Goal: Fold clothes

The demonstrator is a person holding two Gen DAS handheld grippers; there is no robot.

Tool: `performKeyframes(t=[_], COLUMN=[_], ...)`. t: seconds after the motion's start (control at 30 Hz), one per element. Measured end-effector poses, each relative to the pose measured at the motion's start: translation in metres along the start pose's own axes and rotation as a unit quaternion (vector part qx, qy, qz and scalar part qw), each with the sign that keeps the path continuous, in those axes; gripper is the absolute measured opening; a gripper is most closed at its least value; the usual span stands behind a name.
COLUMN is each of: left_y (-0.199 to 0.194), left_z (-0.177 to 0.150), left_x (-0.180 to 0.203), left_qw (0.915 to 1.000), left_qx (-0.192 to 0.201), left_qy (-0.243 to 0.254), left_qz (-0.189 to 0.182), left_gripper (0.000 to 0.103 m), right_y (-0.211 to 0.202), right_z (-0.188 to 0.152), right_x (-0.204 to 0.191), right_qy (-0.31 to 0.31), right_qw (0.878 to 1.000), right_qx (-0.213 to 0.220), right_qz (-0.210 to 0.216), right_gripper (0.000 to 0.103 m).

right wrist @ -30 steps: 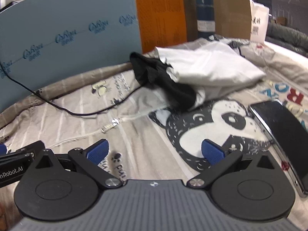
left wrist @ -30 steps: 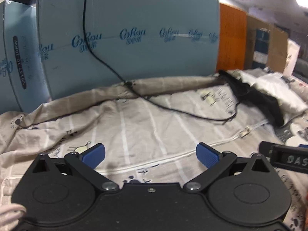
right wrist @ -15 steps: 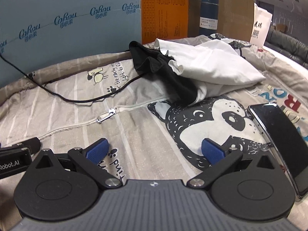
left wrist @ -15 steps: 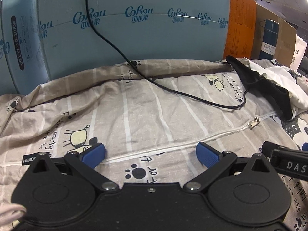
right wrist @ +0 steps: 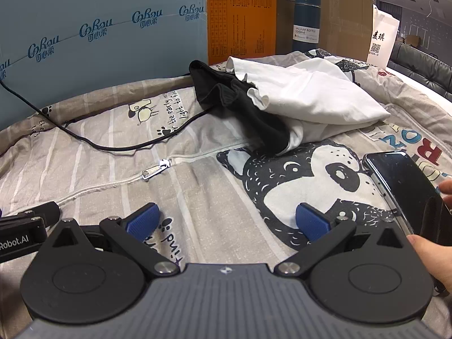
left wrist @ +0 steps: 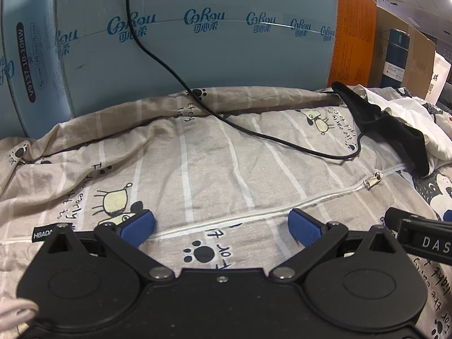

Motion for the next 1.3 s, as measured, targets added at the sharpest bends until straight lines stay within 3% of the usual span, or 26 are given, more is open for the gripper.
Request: performKeyframes(t=[1.3], left_y=[-0.0003], left_z=[-0.0016], left_x=[-0.0005], left_qw=[1.0], left_qx=[0.0], left_qy=[0.0], left_qz=[0.0], left_gripper=[0.103], right_y=[-0.0001], right_z=[0.0], right_x=[-0.0001], right_qy=[0.0], right_qw=[1.0], right_qx=[0.0], right_qz=[-0.001], right_gripper=[0.103])
Point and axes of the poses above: each gripper's, at about its wrist camera, not at the fingertips, and y roughly the way its jaws point, x to its right, z to its top, the point moved 4 cm from there along y, roughly the way its jaws point, and after that the axes turned 7 degrees about -y, right-handed, at the moved point
